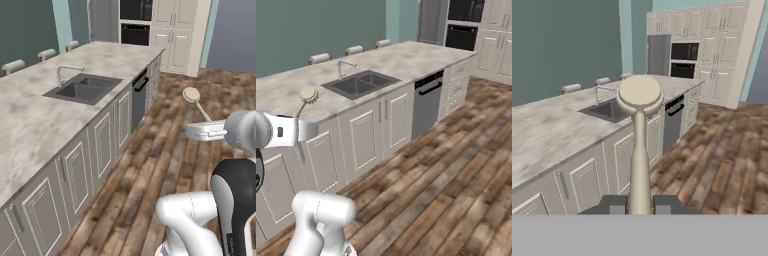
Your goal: Locate and retrieve the bar soap and dish brush from the cabinet. Place them next to the sink.
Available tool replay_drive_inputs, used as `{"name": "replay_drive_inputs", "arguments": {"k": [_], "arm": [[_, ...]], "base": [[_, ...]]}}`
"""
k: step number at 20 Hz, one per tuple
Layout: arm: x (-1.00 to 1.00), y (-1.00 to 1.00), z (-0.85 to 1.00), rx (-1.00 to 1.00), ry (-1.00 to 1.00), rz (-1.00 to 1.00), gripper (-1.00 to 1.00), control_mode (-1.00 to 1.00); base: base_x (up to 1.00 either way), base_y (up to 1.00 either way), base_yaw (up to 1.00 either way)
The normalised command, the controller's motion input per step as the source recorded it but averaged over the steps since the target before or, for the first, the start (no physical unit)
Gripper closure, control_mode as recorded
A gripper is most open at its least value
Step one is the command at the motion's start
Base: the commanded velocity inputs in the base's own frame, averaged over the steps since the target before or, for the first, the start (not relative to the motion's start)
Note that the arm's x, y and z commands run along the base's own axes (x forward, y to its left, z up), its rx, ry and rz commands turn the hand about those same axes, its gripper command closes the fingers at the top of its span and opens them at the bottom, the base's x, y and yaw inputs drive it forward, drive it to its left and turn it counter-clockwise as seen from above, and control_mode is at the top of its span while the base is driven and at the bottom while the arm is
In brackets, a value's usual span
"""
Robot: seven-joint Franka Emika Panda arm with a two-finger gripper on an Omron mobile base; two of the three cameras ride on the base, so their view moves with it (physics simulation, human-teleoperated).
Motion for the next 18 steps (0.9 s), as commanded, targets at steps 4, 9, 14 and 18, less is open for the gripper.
{"name": "replay_drive_inputs", "arguments": {"k": [4,9,14,18], "arm": [[0.00,0.00,0.00,0.00,0.00,0.00,1.00,1.00],[0.00,0.00,0.00,0.00,0.00,0.00,1.00,1.00],[0.00,0.00,0.00,0.00,0.00,0.00,1.00,1.00],[0.00,0.00,0.00,0.00,0.00,0.00,1.00,1.00]], "base": [[0.72,-0.12,0.35],[0.64,-0.09,0.38],[0.48,-0.07,0.43],[0.49,-0.11,0.42]]}}
